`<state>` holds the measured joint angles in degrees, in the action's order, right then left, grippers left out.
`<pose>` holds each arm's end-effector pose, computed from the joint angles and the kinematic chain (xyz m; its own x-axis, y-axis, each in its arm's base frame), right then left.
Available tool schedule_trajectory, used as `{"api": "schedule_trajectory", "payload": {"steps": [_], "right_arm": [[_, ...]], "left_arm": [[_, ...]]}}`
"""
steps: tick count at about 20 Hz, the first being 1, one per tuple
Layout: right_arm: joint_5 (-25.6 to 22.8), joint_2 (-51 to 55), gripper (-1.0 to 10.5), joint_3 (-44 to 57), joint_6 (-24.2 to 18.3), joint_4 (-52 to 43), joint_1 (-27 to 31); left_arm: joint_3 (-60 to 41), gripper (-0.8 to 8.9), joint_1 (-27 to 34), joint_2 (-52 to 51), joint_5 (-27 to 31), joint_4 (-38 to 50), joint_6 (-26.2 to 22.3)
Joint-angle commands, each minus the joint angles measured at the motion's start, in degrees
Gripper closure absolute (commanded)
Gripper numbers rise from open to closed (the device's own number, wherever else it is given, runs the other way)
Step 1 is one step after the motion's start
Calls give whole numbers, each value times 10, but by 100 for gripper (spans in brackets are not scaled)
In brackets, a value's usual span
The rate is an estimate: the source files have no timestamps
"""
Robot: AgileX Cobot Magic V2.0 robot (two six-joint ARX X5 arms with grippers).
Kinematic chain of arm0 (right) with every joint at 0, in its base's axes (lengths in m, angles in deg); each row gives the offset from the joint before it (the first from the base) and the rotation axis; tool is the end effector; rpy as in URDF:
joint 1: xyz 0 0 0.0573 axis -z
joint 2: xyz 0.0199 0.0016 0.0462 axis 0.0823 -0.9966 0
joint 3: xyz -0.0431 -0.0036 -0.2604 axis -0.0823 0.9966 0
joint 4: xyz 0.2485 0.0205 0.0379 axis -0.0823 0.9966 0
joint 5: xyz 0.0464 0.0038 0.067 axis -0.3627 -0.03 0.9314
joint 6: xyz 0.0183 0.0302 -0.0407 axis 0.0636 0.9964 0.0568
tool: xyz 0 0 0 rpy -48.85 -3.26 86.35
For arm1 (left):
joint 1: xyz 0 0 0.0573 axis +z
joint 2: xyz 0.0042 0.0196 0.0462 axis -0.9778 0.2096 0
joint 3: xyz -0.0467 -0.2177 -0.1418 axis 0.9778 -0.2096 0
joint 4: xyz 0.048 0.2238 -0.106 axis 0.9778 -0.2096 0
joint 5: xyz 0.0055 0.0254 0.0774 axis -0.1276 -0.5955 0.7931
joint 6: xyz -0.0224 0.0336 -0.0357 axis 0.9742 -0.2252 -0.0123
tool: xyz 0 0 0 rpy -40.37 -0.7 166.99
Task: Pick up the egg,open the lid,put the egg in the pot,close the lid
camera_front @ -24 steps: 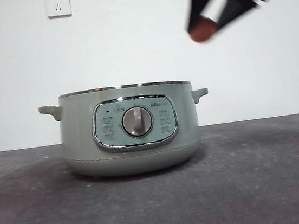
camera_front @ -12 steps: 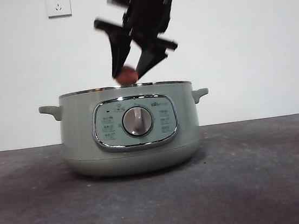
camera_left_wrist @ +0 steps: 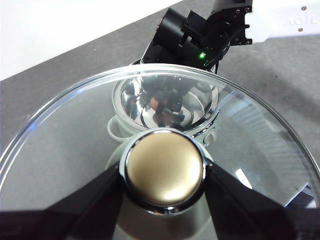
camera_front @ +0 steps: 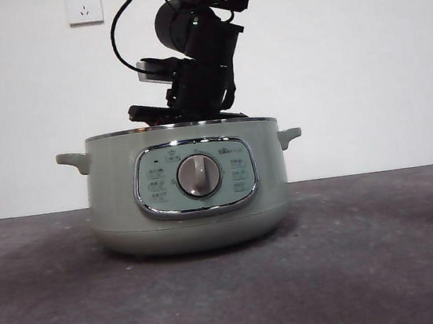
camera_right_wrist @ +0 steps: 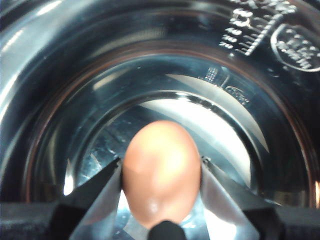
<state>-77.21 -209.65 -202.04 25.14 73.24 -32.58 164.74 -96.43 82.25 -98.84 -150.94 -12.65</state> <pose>0.3867 0.2969 0.2297 0.3625 0.3597 -0.8598 -0.6620 0.7488 0.0341 0.0620 -0.0261 0.4687 0.7459 -0.4329 -0.5062 0.5304 0.8458 0.0581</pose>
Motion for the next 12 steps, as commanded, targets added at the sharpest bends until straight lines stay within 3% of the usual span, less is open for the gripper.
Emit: {"api": "schedule_trajectory", "payload": {"steps": [1,8,11,12], "right_arm": [[-5,-14,959,-1,-5,8,-2],[-9,-17,934,-1,-6,27,-2],[-9,-17,572,-1,1,27,-2],[-9,-17,506,-2,1,26,-2]], "left_arm": [[5,822,1,-6,-4,24,6],[5,822,1,-6,-4,21,6],[5,822,1,-6,-4,20,6],[5,822,1,-6,-4,20,6]]}}
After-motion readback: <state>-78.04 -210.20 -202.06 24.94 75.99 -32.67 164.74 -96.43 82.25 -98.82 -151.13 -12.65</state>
